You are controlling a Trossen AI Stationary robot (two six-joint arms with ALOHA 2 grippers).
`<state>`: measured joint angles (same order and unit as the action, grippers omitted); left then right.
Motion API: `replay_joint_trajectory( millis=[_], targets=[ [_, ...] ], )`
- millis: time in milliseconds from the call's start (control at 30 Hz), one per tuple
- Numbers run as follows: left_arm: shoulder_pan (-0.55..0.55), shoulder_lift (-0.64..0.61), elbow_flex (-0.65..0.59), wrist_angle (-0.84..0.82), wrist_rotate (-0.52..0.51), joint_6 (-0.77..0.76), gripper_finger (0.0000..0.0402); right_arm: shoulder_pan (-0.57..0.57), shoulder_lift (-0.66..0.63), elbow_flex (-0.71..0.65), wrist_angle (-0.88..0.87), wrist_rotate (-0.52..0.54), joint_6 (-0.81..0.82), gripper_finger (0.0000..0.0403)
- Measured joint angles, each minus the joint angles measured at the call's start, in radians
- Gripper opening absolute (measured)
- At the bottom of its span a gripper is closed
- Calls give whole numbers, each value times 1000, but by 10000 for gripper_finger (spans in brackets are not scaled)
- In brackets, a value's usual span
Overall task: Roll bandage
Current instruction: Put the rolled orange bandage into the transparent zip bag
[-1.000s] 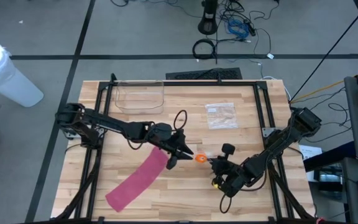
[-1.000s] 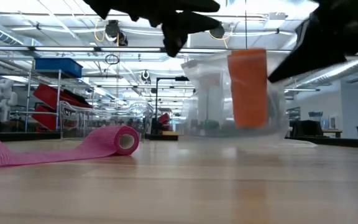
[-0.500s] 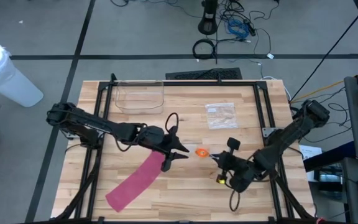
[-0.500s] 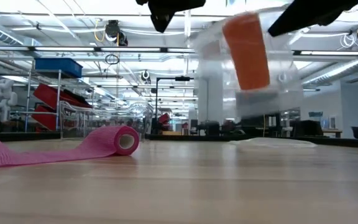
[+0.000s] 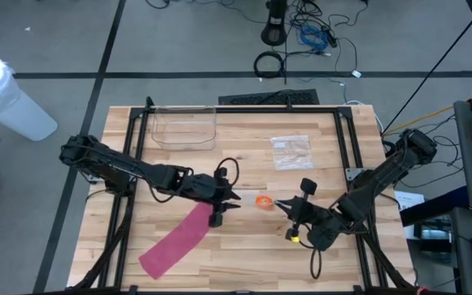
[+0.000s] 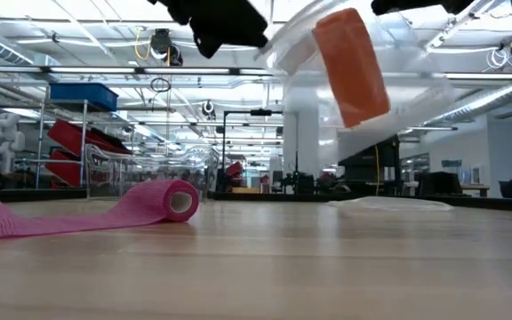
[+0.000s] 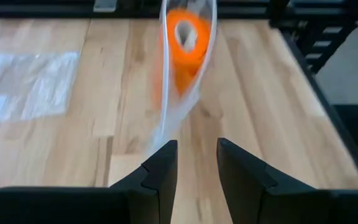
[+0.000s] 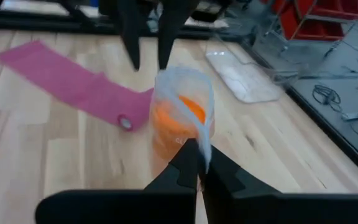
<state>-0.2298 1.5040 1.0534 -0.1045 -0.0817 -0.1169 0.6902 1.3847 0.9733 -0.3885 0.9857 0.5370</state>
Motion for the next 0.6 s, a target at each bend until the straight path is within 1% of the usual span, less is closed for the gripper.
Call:
replay_joint_trajectory(
  millis=[67, 200, 300, 400, 600],
  targets=[
    [0, 0, 0, -31, -5, -1, 118, 4, -1, 0, 3, 30, -8, 0],
    [-12, 0, 0, -66, -16, 1, 118, 13, -2, 0, 8, 18, -7, 0],
    [-14, 0, 0, -74, -77, 1, 118, 17, -2, 0, 20, 11, -6, 0],
    [-11, 0, 0, -72, -109, 3, 118, 25, -2, 0, 20, 11, -2, 0],
    [-16, 7, 0, -63, -109, 19, 118, 32, -2, 0, 47, 38, -28, 0]
  ],
)
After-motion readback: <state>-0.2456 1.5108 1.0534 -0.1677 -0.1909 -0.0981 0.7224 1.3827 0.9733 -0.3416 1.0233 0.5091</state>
